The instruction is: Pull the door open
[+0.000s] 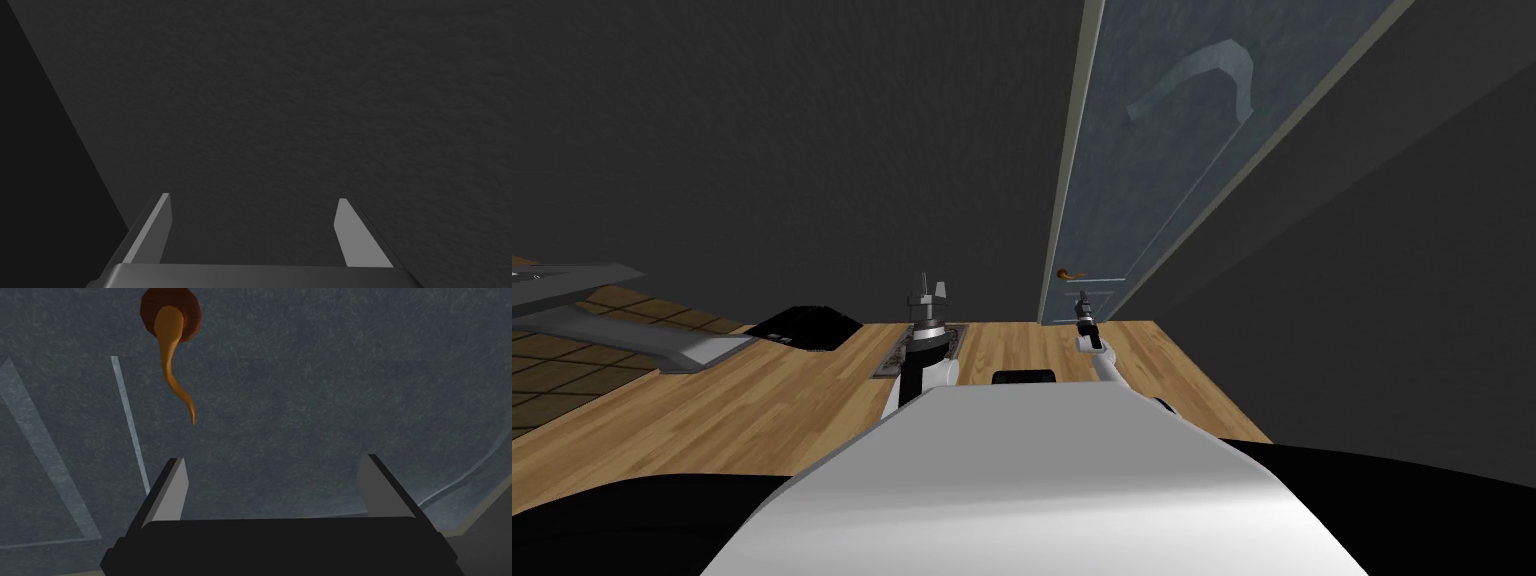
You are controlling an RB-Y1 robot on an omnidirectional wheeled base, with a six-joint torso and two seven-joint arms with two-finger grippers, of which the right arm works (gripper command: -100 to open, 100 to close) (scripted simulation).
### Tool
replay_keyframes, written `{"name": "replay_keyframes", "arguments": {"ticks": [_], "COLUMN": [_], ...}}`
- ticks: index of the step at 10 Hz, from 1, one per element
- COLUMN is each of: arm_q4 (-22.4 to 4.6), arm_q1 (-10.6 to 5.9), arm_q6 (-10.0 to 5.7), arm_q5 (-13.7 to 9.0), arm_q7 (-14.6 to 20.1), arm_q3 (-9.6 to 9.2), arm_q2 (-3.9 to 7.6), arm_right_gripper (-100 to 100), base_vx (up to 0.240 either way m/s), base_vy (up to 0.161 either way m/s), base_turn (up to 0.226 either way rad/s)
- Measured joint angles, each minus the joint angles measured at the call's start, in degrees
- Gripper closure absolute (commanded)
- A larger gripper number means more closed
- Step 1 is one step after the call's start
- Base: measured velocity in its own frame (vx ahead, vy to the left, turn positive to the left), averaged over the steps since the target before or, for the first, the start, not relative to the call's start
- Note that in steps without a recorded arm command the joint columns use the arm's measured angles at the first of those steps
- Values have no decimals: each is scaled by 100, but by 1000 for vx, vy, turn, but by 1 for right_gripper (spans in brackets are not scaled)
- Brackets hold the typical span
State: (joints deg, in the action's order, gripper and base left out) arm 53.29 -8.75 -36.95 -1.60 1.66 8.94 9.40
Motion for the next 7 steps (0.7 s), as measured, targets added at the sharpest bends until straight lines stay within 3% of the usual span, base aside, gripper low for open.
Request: {"name": "replay_keyframes", "arguments": {"ticks": [4,7], "arm_q4": [-600,-1317], "arm_q1": [-263,-571], "arm_q6": [-67,-253], "arm_q5": [-24,-50], "arm_q7": [-54,-79], "arm_q3": [70,133], "arm_q2": [41,101], "arm_right_gripper": [-100,-100], "base_vx": [70,89], "base_vy": [-79,-90], "base_turn": [103,138]}}
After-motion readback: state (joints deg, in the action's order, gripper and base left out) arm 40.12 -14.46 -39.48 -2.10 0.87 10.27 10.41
